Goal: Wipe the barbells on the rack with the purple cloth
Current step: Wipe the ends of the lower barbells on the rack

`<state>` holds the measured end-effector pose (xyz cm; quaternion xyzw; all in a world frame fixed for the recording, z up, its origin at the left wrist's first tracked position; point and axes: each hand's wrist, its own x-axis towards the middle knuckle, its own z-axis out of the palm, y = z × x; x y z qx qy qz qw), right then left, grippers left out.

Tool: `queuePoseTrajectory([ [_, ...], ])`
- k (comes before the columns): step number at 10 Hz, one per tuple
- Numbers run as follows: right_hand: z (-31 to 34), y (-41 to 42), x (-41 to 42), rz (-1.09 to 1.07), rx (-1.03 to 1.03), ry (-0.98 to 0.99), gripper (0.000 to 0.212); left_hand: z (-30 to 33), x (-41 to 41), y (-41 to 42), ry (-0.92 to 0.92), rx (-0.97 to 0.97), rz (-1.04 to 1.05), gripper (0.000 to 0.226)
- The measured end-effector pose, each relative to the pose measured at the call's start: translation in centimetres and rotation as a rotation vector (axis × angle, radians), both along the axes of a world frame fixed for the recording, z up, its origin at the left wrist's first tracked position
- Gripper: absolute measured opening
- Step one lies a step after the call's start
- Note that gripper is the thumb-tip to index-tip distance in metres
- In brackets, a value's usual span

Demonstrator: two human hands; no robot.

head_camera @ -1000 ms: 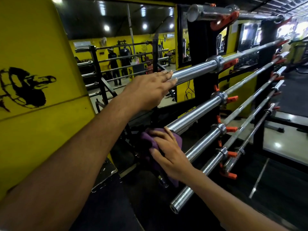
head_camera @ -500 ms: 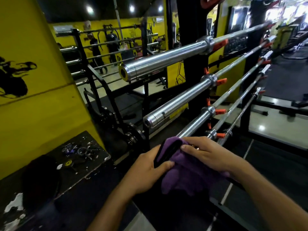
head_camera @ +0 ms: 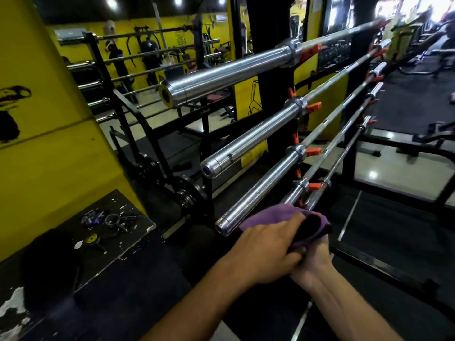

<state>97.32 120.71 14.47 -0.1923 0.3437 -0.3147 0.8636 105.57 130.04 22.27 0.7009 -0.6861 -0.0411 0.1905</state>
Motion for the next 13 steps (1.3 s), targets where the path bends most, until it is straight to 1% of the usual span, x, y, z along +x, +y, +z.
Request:
queuePoseTrajectory([
  [1, 3.0, -1.6, 0.1, -0.119, 0.024, -0.123, 0.060, 1.7, 0.9, 0.2, -0.074, 0.052, -0.089, 0.056],
  [2, 4.1, -3.2, 0.6, -0.140, 0.018, -0.169, 0.053, 4.4, 3.4, 0.1, -0.181, -0.102, -0.103, 0.045],
  [3, 4.6, -6.3, 2.6, -0.165, -0.046, -0.253, 0.024, 8.4, 8.9, -0.6, -0.214, -0.291, -0.008, 0.041],
  [4, 4.5, -8.9, 4.8, -0.205, -0.093, -0.250, 0.027, 9.1, 12.7, -1.1, -0.244, -0.197, 0.079, 0.052],
  [5, 6.6, -11.7, 8.6, -0.272, -0.106, -0.246, 0.052, 7.0, 16.1, -1.2, -0.295, 0.057, 0.056, 0.065],
  [6, 8.9, -13.7, 11.9, -0.294, -0.141, -0.178, 0.048, 5.4, 16.9, -1.0, -0.322, 0.041, 0.034, 0.064],
  [7, 10.6, -16.0, 15.8, -0.361, -0.272, 0.009, 0.041, 4.4, 17.3, -1.2, -0.355, -0.053, 0.054, 0.061],
  [8, 11.2, -14.4, 17.8, -0.286, -0.227, -0.021, 0.046, 4.5, 17.2, -1.2, -0.374, -0.117, 0.043, 0.058],
  [9, 9.0, -9.8, 18.7, -0.158, -0.094, -0.189, 0.052, 4.2, 17.3, -1.5, -0.364, -0.148, 0.047, 0.056],
  [10, 7.9, -9.6, 18.6, -0.099, -0.107, -0.179, 0.050, 4.0, 17.4, -1.5, -0.368, -0.151, 0.044, 0.056],
  [11, 9.1, -14.5, 18.7, -0.262, -0.153, -0.076, 0.035, 4.0, 17.6, -1.4, -0.385, -0.138, 0.027, 0.055],
  [12, 7.8, -16.5, 19.9, -0.311, -0.267, -0.036, 0.030, 3.6, 18.0, -1.6, -0.389, -0.167, 0.016, 0.056],
  [13, 8.4, -12.7, 20.0, -0.283, -0.190, 0.024, 0.037, 4.0, 18.3, -1.8, -0.352, -0.191, -0.033, 0.054],
])
